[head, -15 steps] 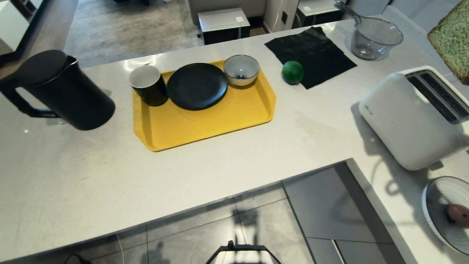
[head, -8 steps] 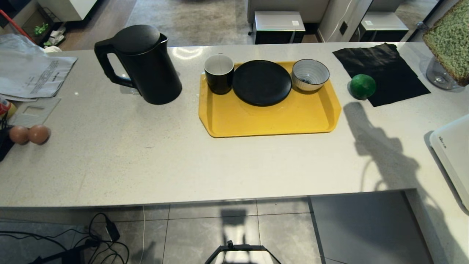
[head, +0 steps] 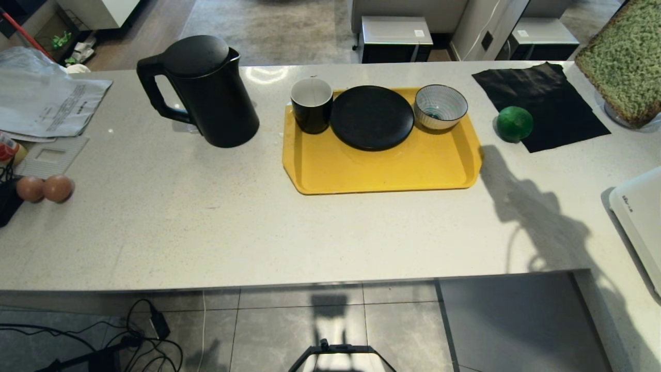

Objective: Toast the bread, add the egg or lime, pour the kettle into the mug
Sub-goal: Put the baked bread on a plate

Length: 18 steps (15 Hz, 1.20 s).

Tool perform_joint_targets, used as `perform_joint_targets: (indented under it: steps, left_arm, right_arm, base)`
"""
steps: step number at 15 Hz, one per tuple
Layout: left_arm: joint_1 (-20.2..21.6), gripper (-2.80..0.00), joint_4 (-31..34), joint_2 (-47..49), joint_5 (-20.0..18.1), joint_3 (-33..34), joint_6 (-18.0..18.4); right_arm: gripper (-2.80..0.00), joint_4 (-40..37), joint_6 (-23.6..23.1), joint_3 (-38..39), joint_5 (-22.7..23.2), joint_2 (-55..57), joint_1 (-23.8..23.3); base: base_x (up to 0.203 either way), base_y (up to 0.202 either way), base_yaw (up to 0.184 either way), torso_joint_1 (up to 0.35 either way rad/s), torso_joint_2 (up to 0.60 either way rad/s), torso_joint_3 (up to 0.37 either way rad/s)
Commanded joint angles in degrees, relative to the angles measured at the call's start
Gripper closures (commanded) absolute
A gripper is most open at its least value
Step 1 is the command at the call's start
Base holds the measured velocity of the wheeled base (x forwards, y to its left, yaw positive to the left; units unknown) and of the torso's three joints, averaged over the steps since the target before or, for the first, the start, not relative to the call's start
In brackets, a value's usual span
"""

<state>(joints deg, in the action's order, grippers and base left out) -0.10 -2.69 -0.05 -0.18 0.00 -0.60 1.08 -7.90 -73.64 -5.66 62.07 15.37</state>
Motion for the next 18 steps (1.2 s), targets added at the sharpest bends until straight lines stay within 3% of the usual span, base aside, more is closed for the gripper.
perform_joint_targets:
  steps: [1, 5, 8, 11, 16, 18]
  left_arm:
    - [0.01, 0.00, -0.03, -0.04, 0.01, 0.88, -0.02]
    - [0.01, 0.00, -0.03, -0.04, 0.01, 0.88, -0.02]
    - [0.01, 0.00, -0.03, -0.04, 0.01, 0.88, -0.02]
    - [0.01, 0.00, -0.03, -0.04, 0.01, 0.88, -0.02]
    - [0.01, 0.00, -0.03, -0.04, 0.01, 0.88, -0.02]
    - [0.01, 0.00, -0.03, -0.04, 0.01, 0.88, -0.02]
  right_arm:
    - [0.00, 0.45, -1.08, 0.11, 0.26, 3.21, 0.18]
    - [0.00, 6.02, -2.33, 1.11, -1.99, 8.30, 6.97]
    - [0.00, 10.61, 0.13, 1.82, -10.26, 13.45, 16.17]
    - [0.00, 14.48, 5.41, 1.39, -17.86, 20.08, 23.40]
    - [0.00, 17.43, 16.65, -3.88, -27.05, 29.68, 26.00]
    - [0.00, 17.22, 20.44, -5.10, -28.26, 30.93, 25.85]
  base:
    - [0.000, 0.000, 0.000, 0.000, 0.00, 0.000]
    - [0.000, 0.000, 0.000, 0.000, 0.00, 0.000]
    - [0.000, 0.000, 0.000, 0.000, 0.00, 0.000]
    - [0.000, 0.000, 0.000, 0.000, 0.00, 0.000]
    - [0.000, 0.000, 0.000, 0.000, 0.00, 0.000]
    - [0.000, 0.000, 0.000, 0.000, 0.00, 0.000]
